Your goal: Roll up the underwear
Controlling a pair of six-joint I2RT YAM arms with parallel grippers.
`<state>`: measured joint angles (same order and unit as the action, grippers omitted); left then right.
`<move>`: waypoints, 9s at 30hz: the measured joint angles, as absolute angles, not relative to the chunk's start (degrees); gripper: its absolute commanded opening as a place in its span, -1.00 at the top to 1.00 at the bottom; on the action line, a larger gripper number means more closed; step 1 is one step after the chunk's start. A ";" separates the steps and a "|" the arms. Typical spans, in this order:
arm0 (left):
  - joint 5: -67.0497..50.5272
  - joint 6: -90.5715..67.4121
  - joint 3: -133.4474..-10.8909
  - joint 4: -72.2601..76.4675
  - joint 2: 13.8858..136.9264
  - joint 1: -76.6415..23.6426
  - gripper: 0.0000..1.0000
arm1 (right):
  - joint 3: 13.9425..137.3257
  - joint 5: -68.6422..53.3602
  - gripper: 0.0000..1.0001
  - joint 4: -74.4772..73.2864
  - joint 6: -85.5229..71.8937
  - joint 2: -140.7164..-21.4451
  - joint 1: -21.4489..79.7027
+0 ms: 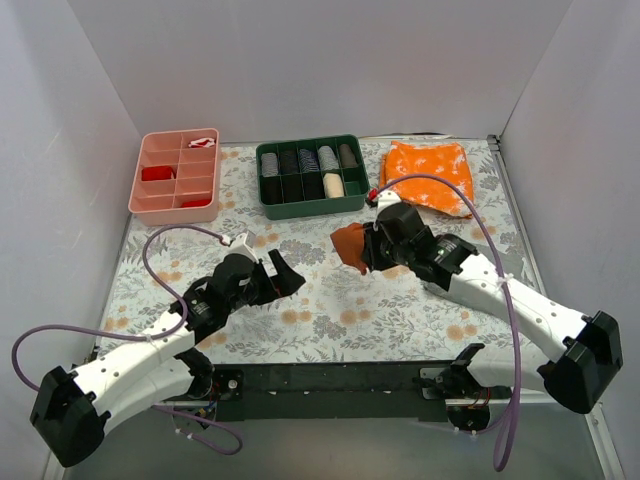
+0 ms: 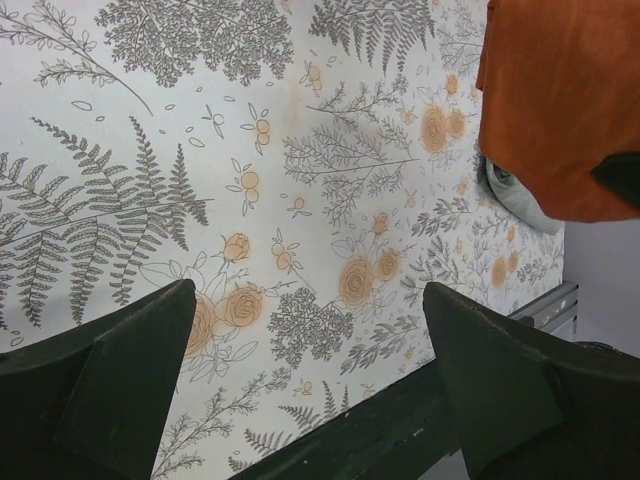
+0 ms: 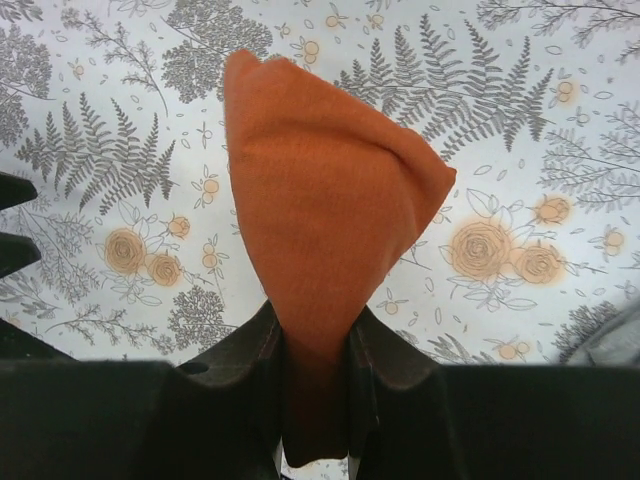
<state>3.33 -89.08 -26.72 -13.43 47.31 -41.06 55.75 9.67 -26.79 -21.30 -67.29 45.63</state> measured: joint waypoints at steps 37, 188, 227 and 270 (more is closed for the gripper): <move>-3.49 -73.73 -62.59 -25.21 78.39 -28.38 -0.96 | 129.03 13.58 0.97 -52.29 -9.19 -127.39 27.11; -15.62 -73.84 -54.63 -24.18 77.58 -25.56 -0.96 | 115.35 7.27 0.71 -54.87 -17.12 -131.28 29.63; -15.73 -73.84 -54.61 -24.21 77.58 -25.56 -0.96 | 104.44 9.93 0.84 -43.22 -19.49 -115.83 29.85; -15.66 -73.91 -54.02 -24.40 77.14 -25.56 -0.96 | 101.36 10.85 0.97 -35.64 -20.73 -117.32 28.84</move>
<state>-15.66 -73.91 -54.02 -24.40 77.14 -25.56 101.36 10.85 -35.64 -20.73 -117.32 28.84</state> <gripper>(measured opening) 0.982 0.022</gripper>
